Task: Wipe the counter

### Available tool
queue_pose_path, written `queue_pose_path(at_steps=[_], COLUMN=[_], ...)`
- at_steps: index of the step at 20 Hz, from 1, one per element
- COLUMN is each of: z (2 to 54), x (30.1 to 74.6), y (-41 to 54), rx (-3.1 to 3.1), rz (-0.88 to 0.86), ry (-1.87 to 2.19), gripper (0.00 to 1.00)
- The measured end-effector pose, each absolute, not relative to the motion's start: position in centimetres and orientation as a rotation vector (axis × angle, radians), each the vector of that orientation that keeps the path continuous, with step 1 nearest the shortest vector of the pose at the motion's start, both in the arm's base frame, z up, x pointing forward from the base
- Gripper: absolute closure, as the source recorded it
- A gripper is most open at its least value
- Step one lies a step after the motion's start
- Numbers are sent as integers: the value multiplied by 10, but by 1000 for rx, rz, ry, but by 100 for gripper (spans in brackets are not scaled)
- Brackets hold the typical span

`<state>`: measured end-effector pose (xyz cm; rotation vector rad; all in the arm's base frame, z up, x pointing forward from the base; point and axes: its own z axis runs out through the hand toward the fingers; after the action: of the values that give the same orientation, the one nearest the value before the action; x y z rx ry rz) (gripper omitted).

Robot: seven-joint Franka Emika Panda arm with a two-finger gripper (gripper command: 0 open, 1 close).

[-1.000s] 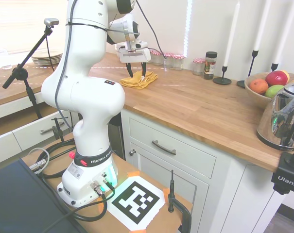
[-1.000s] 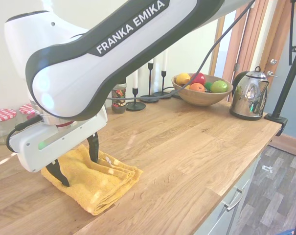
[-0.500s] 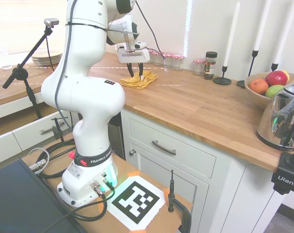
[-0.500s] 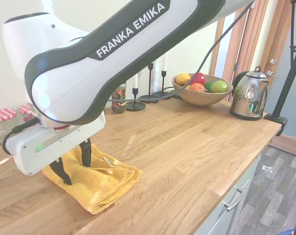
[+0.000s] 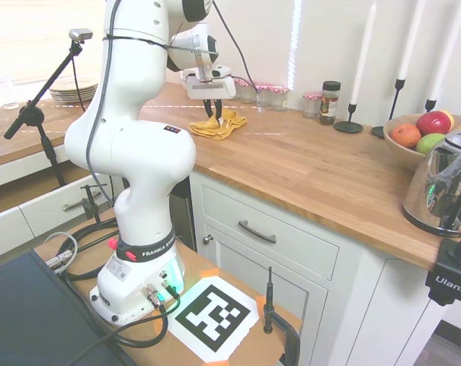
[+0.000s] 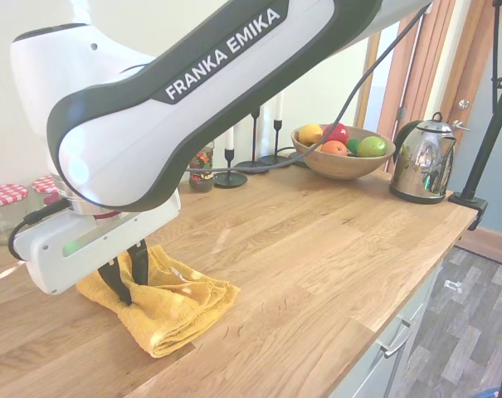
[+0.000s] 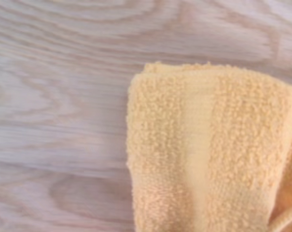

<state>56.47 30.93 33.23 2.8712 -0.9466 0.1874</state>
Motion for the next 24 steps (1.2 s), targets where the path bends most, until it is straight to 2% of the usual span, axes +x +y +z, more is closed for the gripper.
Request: queue_pose_path(at_steps=[15, 24], z=[333, 335], x=[567, 576], y=[304, 218], rx=[2867, 2853], rz=[193, 190], ry=[-958, -1011], gripper=[100, 100])
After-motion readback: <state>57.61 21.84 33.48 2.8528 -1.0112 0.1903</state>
